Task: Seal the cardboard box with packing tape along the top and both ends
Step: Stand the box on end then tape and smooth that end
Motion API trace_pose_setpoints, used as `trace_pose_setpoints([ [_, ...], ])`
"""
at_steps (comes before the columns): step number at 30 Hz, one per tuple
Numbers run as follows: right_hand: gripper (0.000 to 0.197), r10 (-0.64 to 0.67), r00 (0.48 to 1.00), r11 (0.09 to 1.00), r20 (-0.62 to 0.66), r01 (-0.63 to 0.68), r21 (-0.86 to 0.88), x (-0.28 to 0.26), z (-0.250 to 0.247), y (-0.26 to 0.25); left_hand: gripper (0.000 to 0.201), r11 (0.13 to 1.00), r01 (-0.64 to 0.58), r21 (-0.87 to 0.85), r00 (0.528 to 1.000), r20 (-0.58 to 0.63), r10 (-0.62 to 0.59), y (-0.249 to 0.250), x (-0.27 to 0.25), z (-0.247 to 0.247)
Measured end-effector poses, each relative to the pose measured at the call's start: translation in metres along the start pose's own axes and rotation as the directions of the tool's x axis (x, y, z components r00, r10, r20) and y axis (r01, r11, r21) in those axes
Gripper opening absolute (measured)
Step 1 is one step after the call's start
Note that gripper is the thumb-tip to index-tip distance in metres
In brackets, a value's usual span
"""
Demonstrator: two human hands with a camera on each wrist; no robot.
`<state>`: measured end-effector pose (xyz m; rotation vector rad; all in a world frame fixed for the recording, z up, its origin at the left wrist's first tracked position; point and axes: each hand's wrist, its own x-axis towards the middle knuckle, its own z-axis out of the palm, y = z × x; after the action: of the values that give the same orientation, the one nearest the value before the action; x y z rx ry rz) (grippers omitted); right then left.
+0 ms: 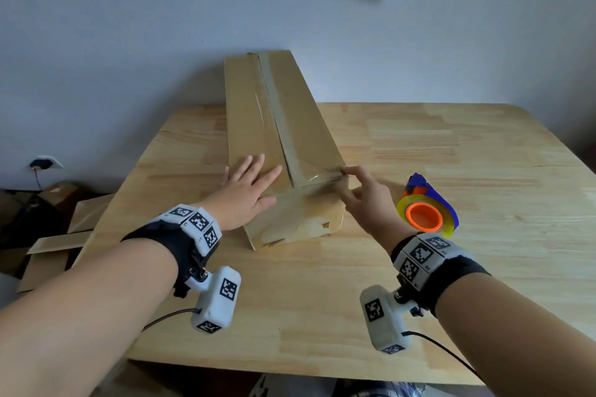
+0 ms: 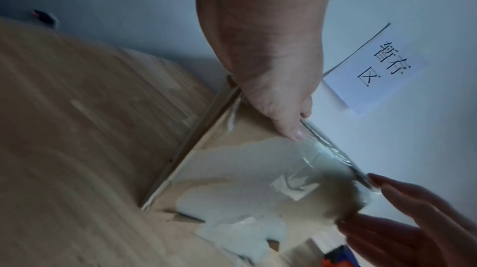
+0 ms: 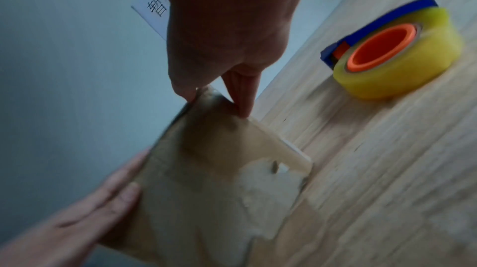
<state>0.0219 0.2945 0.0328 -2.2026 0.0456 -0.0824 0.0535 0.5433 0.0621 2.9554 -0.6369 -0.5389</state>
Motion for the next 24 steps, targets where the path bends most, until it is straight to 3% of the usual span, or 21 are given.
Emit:
trace_pose_setpoints([
  [2,0.045,0.125,0.992,0.987,0.004,-0.125,0.103,0.0,0.003,-0.01,0.062,1.0,0.001,-0.02,1.0,0.025,0.0,0.011,-0.004,0.001],
  [5,0.085,0.283,0.957,0.942,0.064,-0.29,0.172,0.016,0.011,-0.017,0.067,0.998,-0.055,-0.031,0.993,0.104,0.058,0.042,-0.009,0.007],
  [7,0.097,0.376,0.925,0.913,0.047,-0.379,0.151,0.032,0.014,-0.013,0.06,0.992,-0.116,-0.057,0.99,0.073,0.119,0.057,-0.01,0.004],
  [9,0.088,0.415,0.908,0.895,0.049,-0.418,0.155,0.05,0.011,-0.002,0.055,0.979,-0.195,-0.062,0.981,-0.033,0.193,0.057,-0.01,-0.008],
  [12,0.079,0.437,0.896,0.886,0.075,-0.443,0.137,0.068,-0.002,-0.004,0.061,0.964,-0.235,0.124,0.965,-0.093,0.247,0.037,-0.004,-0.028],
  [18,0.059,0.348,0.936,0.933,0.042,-0.342,-0.115,0.104,-0.041,0.007,0.075,0.967,-0.044,0.251,0.997,-0.054,0.059,-0.01,0.028,-0.05],
  [24,0.044,0.309,0.951,0.93,0.017,-0.299,-0.215,0.156,-0.081,0.019,0.076,0.945,-0.017,0.325,0.999,-0.025,0.027,-0.021,0.09,-0.064],
])
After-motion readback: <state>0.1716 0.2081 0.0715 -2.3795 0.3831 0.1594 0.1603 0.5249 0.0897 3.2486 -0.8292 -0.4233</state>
